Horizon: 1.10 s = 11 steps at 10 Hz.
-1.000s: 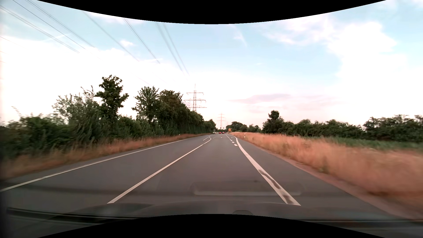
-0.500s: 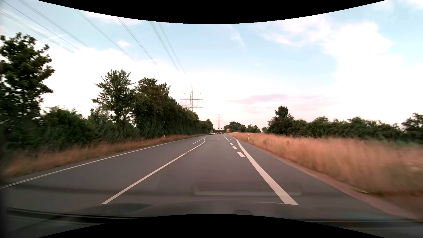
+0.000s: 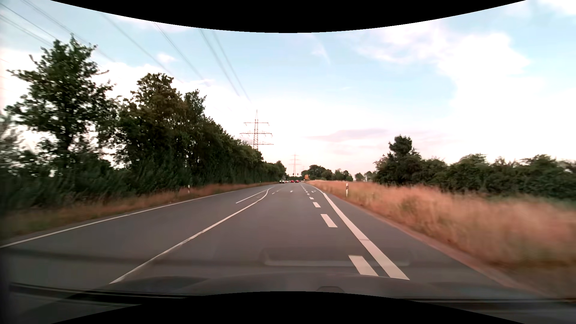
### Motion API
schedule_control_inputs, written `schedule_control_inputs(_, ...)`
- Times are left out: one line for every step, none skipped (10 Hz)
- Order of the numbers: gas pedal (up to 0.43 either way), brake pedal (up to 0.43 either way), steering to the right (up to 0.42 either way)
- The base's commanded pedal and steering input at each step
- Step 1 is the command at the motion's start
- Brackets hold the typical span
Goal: Follow the waypoints while adhering to traffic rules and regulations
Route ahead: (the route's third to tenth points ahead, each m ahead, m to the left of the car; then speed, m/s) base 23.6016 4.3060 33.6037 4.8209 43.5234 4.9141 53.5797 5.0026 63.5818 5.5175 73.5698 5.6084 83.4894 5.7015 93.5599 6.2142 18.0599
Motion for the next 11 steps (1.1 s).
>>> schedule_control_inputs(0.000, 0.000, 0.006)
schedule_control_inputs(0.000, 0.006, 0.005)
schedule_control_inputs(0.000, 0.006, 0.002)
schedule_control_inputs(0.000, 0.012, 0.001)
schedule_control_inputs(0.000, 0.012, 0.001)
schedule_control_inputs(0.000, 0.018, 0.001)
schedule_control_inputs(0.000, 0.030, 0.001)
schedule_control_inputs(0.000, 0.037, 0.001)
schedule_control_inputs(0.000, 0.043, 0.001)
schedule_control_inputs(0.000, 0.049, 0.001)
schedule_control_inputs(0.000, 0.055, 0.001)
